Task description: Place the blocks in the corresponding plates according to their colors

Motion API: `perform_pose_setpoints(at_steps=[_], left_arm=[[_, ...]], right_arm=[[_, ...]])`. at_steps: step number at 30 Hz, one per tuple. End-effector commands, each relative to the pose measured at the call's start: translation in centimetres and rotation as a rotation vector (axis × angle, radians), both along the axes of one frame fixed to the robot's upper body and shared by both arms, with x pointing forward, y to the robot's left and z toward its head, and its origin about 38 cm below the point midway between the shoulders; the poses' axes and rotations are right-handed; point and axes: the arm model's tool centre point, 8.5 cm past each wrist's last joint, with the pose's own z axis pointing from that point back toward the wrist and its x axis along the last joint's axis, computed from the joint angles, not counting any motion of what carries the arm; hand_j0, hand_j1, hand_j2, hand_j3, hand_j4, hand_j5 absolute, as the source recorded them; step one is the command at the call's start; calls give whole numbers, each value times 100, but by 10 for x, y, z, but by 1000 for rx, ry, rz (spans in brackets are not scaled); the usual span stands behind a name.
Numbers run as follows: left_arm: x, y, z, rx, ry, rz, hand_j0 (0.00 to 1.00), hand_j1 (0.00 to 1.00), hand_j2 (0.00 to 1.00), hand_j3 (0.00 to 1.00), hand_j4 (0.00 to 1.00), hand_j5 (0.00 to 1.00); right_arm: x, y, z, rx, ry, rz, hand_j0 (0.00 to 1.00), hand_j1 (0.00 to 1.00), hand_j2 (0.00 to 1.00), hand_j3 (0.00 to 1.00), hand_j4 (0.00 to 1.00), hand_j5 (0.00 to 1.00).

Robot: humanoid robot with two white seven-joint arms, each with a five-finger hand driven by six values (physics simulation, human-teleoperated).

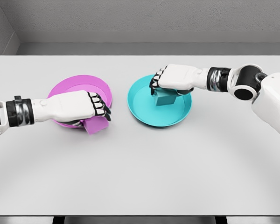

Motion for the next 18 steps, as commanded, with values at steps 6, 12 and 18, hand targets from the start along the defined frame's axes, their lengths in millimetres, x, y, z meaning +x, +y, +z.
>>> perform_pose_setpoints(at_steps=[6,12,18], left_arm=[[13,13,0,6,3,50,70,70,70,70,70,70],[24,20,4,10,-6,82,71,71,71,71,71,71],[33,29,8,16,-15,115,71,71,71,71,71,71]], right_arm=[[0,8,3,24,0,9,100,100,100,100,100,100],[4,3,11,41,-11,-7,100,100,100,100,100,100],[13,-56,48,84,-85,-127,100,100,100,100,100,100]])
